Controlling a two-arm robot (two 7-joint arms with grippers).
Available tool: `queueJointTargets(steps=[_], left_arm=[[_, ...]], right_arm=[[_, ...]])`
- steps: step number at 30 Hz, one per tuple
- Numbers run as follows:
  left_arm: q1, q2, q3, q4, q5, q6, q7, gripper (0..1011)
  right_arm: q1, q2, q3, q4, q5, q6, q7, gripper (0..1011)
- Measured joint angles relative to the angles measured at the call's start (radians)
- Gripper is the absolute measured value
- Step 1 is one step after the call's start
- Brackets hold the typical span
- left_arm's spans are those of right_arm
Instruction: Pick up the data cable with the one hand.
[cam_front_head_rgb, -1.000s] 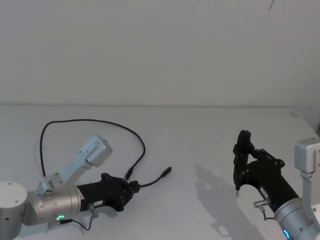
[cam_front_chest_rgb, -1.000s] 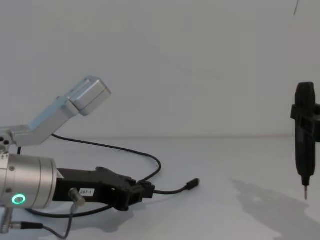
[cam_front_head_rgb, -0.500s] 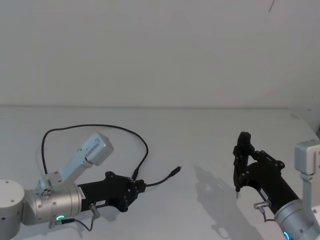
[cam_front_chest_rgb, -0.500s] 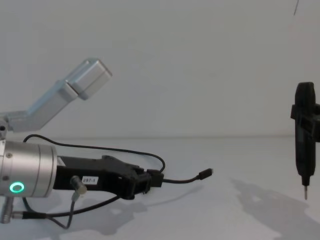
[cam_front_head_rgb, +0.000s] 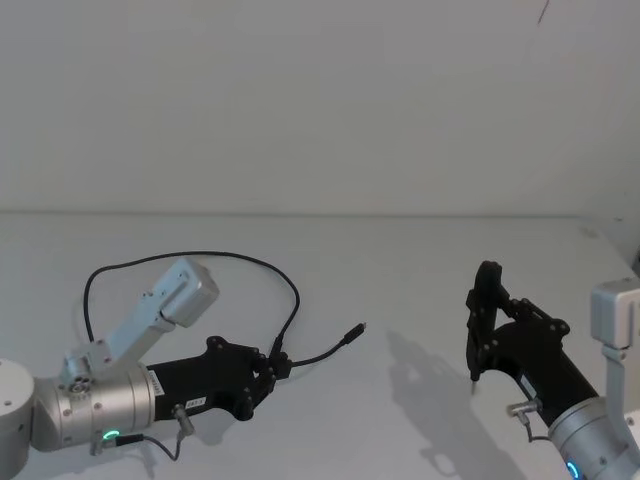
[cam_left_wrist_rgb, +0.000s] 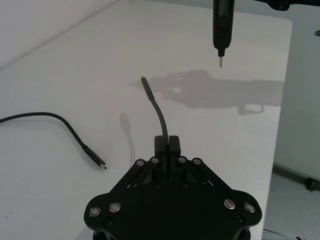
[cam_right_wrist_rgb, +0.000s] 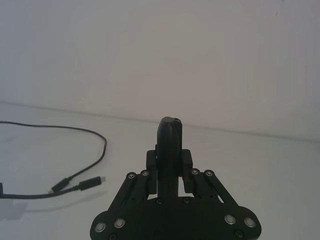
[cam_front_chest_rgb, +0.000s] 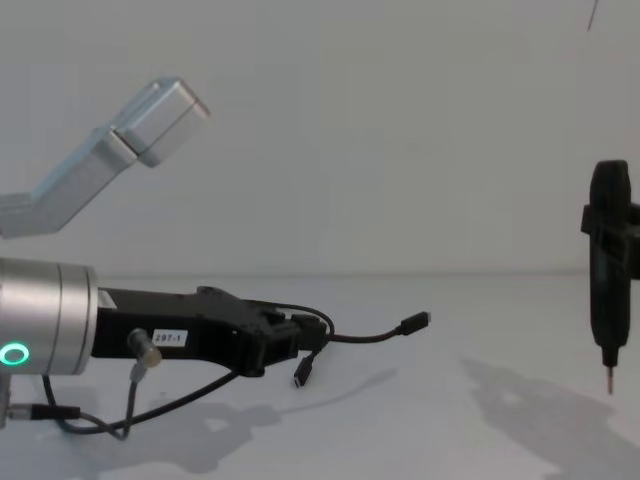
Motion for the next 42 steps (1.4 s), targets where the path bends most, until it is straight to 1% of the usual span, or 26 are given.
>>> queueJointTargets(steps=[5,9,16,19,24,28,38,39,42], left_arm=[[0.005,0.006,-0.003,-0.013,-0.004,0.0,0.003,36],[0.008,0.01,-0.005,-0.022,-0.006,-0.001,0.006,36],[0.011,0.014,-0.006,-0.031,-0.008,-0.001,0.008,36],[0.012,0.015,-0.007,-0.033,-0.009,-0.001,0.009,36],[0.013,0.017,-0.007,-0.037,-0.01,-0.002,0.009,36],[0.014,0.018,-0.008,-0.039,-0.01,-0.002,0.01,36],[0.015,0.019,-0.008,-0.041,-0.011,-0.002,0.011,36],[0.015,0.019,-0.008,-0.041,-0.011,-0.002,0.011,36],[0.015,0.019,-0.008,-0.041,-0.011,-0.002,0.011,36]], right_arm=[[0.001,-0.005,0.002,-0.011,0.01,-0.008,0.014,279],[0.007,-0.01,0.003,-0.023,0.029,-0.013,0.036,279],[0.031,-0.026,-0.006,-0.037,0.079,-0.032,0.1,279],[0.04,-0.032,-0.012,-0.038,0.093,-0.039,0.122,279],[0.062,-0.042,-0.026,-0.038,0.133,-0.057,0.178,279],[0.081,-0.051,-0.04,-0.029,0.164,-0.068,0.216,279],[0.117,-0.067,-0.055,0.014,0.218,-0.075,0.265,279],[0.124,-0.069,-0.056,0.023,0.233,-0.074,0.277,279],[0.134,-0.07,-0.056,0.04,0.257,-0.071,0.296,279]])
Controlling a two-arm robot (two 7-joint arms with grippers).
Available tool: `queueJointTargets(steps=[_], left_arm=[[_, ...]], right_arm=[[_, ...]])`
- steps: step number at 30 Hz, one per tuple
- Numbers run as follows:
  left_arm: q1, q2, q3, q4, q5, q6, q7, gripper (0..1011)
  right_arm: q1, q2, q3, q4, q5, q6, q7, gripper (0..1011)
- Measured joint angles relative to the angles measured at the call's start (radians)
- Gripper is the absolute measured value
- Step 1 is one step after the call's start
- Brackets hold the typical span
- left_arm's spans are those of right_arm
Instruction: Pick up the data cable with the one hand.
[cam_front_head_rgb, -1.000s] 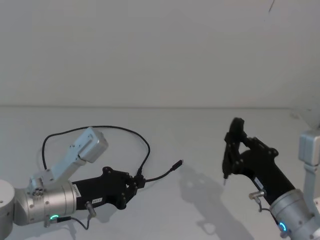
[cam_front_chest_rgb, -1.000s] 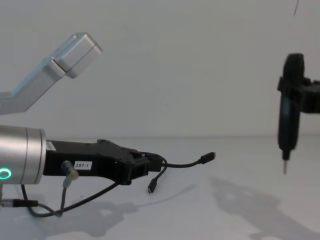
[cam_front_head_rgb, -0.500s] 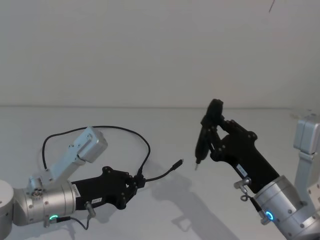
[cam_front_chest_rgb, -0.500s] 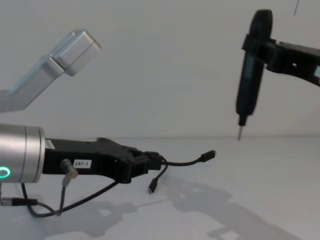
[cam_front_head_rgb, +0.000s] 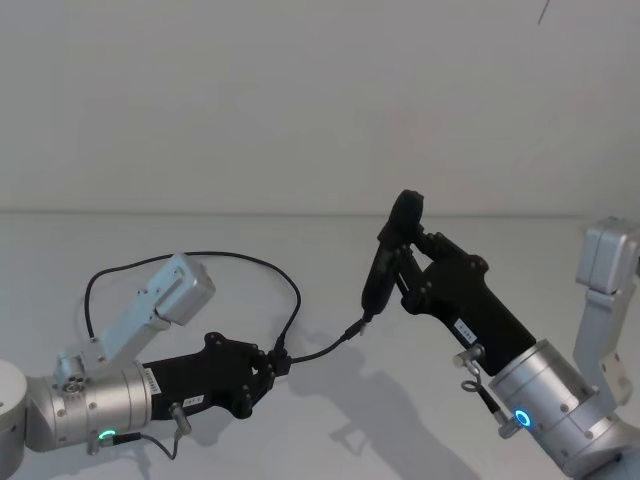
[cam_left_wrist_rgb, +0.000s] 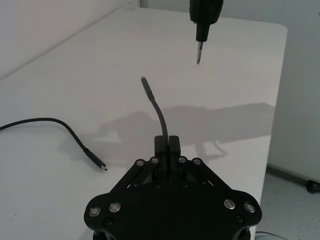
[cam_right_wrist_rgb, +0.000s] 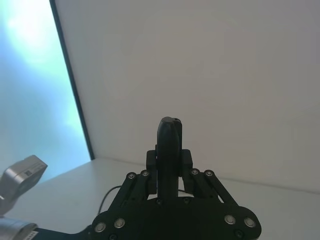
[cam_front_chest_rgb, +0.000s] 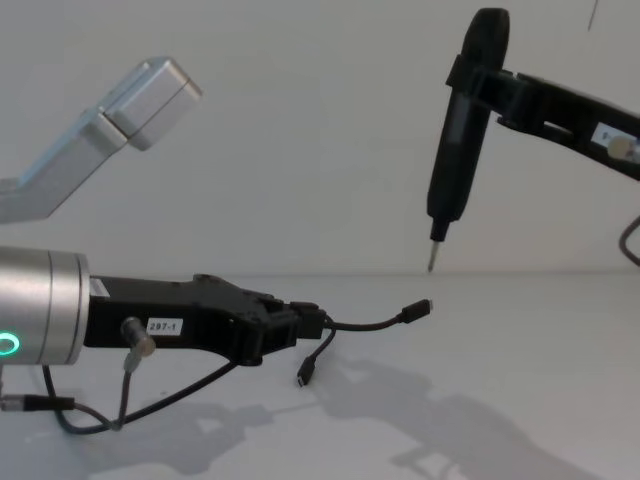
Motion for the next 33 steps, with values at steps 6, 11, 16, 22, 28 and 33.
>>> queueJointTargets(steps=[6,11,16,22,28,33], left_arm=[[0.0,0.0,0.0,-0.001,0.0,0.0,0.0,36],[0.0,0.001,0.0,-0.001,0.0,0.0,0.0,36],[0.0,0.001,0.0,-0.001,0.0,0.0,0.0,36],[0.0,0.001,0.0,-0.001,0.0,0.0,0.0,36],[0.0,0.001,0.0,-0.001,0.0,0.0,0.0,36],[0.0,0.001,0.0,-0.001,0.0,0.0,0.0,36]], right_arm=[[0.031,0.0,0.001,0.047,0.073,0.017,0.072,279],[0.069,0.004,0.007,0.104,0.147,0.037,0.149,279],[0.103,0.008,0.014,0.158,0.207,0.052,0.214,279],[0.144,0.007,0.025,0.222,0.26,0.059,0.262,279],[0.169,0.0,0.034,0.261,0.278,0.05,0.262,279],[0.185,-0.007,0.037,0.286,0.276,0.03,0.23,279]])
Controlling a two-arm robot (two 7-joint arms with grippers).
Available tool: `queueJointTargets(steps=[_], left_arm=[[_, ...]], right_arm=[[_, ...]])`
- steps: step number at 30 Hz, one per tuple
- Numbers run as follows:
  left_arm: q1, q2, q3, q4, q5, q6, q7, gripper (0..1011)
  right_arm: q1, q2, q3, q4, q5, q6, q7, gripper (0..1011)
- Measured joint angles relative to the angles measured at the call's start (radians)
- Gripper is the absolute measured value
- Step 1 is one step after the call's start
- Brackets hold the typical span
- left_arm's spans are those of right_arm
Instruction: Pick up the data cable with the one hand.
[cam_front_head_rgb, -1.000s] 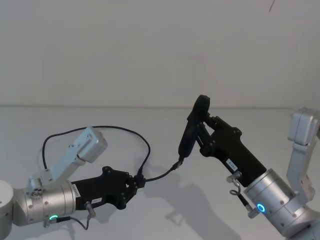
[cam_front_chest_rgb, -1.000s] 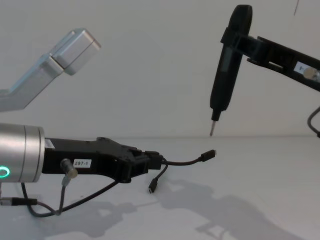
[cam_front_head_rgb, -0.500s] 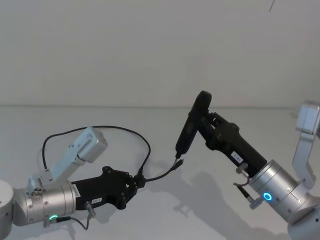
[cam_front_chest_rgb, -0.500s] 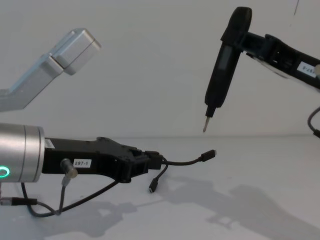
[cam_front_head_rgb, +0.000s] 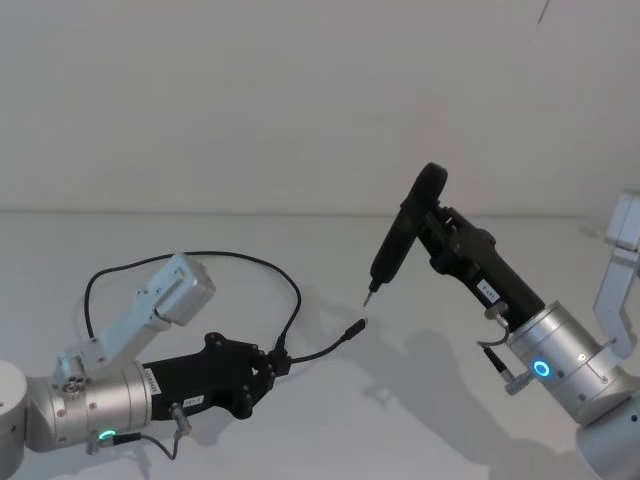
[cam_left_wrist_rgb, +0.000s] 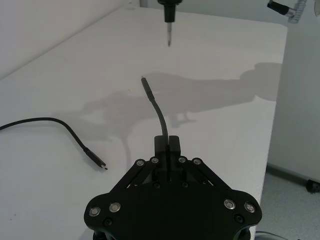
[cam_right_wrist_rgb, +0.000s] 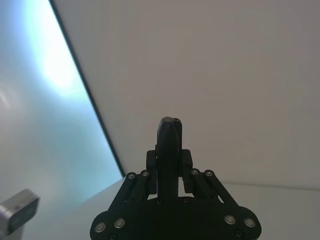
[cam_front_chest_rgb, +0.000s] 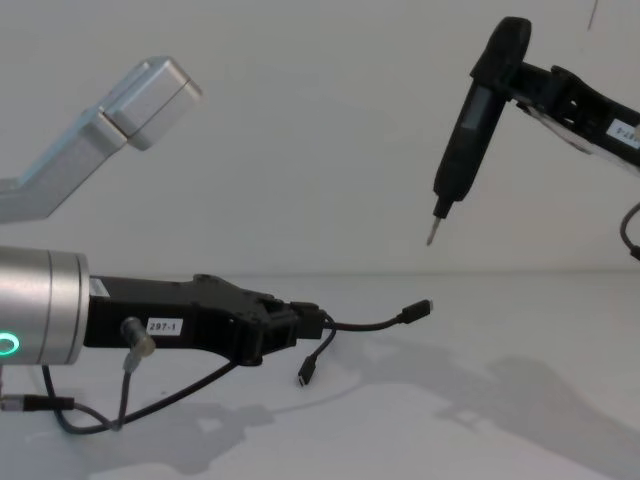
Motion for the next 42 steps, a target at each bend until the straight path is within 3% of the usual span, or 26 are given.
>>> queueJointTargets(steps=[12,25,32,42], left_arm=[[0.0,0.0,0.0,0.0,0.0,0.0,0.0,36],[0.0,0.0,0.0,0.0,0.0,0.0,0.0,36],[0.0,0.0,0.0,0.0,0.0,0.0,0.0,36],[0.0,0.0,0.0,0.0,0.0,0.0,0.0,36]], right_arm=[[0.022,-0.016,-0.007,0.038,-0.076,-0.056,-0.119,279],[0.038,-0.031,-0.035,0.091,-0.24,-0.109,-0.289,279],[0.026,-0.026,-0.046,0.087,-0.277,-0.102,-0.317,279],[-0.006,-0.015,-0.048,0.04,-0.283,-0.069,-0.318,279]])
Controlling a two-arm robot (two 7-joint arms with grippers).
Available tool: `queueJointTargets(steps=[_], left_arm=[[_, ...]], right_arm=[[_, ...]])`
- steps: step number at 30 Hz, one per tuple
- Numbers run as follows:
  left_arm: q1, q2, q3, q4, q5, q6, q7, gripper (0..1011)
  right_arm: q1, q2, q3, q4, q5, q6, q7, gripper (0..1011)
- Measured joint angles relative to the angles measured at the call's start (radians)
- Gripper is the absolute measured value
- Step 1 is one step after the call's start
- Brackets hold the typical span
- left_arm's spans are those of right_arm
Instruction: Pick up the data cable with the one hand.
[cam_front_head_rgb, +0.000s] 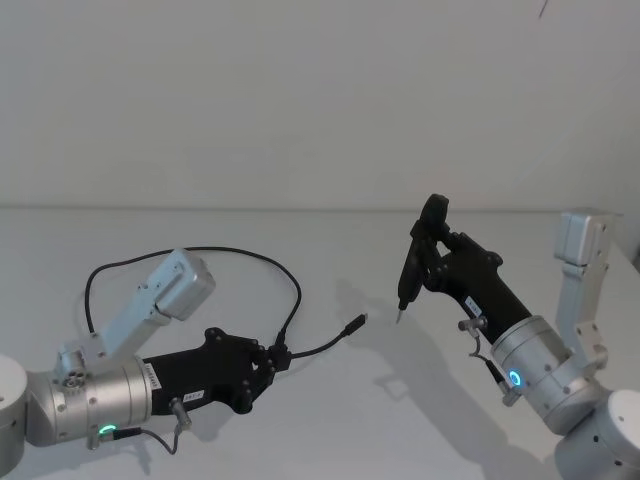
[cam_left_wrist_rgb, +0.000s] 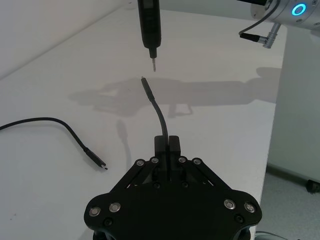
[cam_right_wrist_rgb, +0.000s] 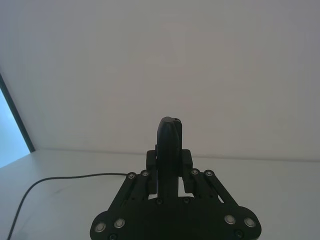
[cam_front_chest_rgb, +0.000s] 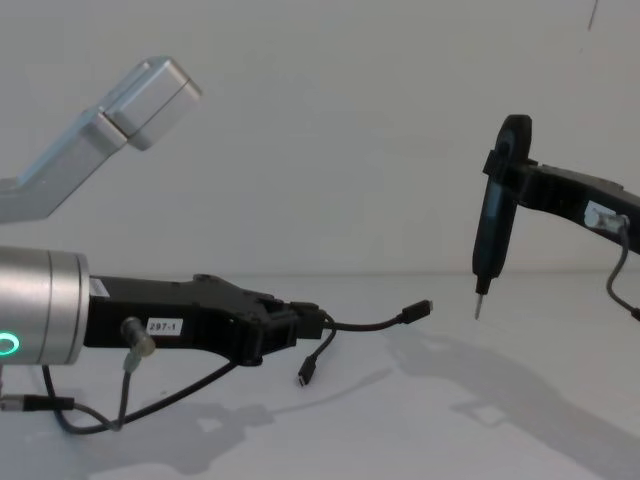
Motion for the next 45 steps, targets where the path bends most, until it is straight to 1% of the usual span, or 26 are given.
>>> queueJointTargets(steps=[9,18,21,35,45], left_arm=[[0.0,0.0,0.0,0.0,0.0,0.0,0.0,36],[0.0,0.0,0.0,0.0,0.0,0.0,0.0,36],[0.0,0.0,0.0,0.0,0.0,0.0,0.0,36],[0.0,0.0,0.0,0.0,0.0,0.0,0.0,36],[0.0,0.0,0.0,0.0,0.0,0.0,0.0,36]], right_arm=[[-0.024,-0.002,0.006,-0.049,0.017,0.027,0.014,279],[-0.031,-0.014,0.004,-0.06,0.025,0.031,0.023,279],[-0.03,-0.018,0.003,-0.056,0.027,0.033,0.025,279],[0.008,-0.045,-0.001,0.014,0.035,0.026,0.047,279],[0.025,-0.054,0.0,0.04,0.044,0.019,0.058,279]])
